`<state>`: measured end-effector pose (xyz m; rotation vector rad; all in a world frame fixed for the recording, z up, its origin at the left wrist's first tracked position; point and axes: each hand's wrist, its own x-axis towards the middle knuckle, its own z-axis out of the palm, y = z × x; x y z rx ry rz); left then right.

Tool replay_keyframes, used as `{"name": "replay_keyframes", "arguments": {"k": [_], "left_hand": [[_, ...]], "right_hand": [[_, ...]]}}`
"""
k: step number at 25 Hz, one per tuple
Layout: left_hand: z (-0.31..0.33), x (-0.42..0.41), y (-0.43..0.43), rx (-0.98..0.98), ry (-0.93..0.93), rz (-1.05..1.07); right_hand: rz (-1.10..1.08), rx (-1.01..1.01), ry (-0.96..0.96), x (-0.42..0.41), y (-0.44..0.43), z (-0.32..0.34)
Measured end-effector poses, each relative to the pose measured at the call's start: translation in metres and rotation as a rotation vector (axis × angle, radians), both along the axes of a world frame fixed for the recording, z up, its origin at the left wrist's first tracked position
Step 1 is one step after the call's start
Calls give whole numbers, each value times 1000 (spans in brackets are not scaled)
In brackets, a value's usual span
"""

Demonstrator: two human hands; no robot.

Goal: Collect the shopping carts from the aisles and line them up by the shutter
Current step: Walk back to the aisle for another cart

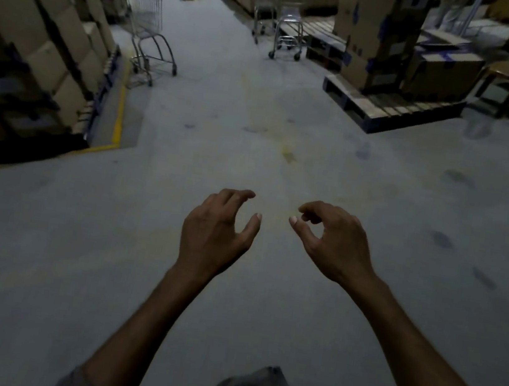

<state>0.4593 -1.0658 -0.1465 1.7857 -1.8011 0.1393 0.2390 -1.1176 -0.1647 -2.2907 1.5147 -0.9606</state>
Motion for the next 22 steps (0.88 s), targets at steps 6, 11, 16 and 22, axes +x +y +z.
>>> {"name": "replay_keyframes", "arguments": {"k": [6,11,16,22], "left_hand": [[-1,59,-112,34,114,91],[-15,92,-226,48,167,137],[-13,138,-342,78,182,243],[-8,199,-463,103,168,349]], "right_hand": [[75,37,-29,70,-119,-1],[153,59,-67,122,-252,-12],[268,75,-62,172,-388,-2],[368,55,-6,243,-532,8]]}}
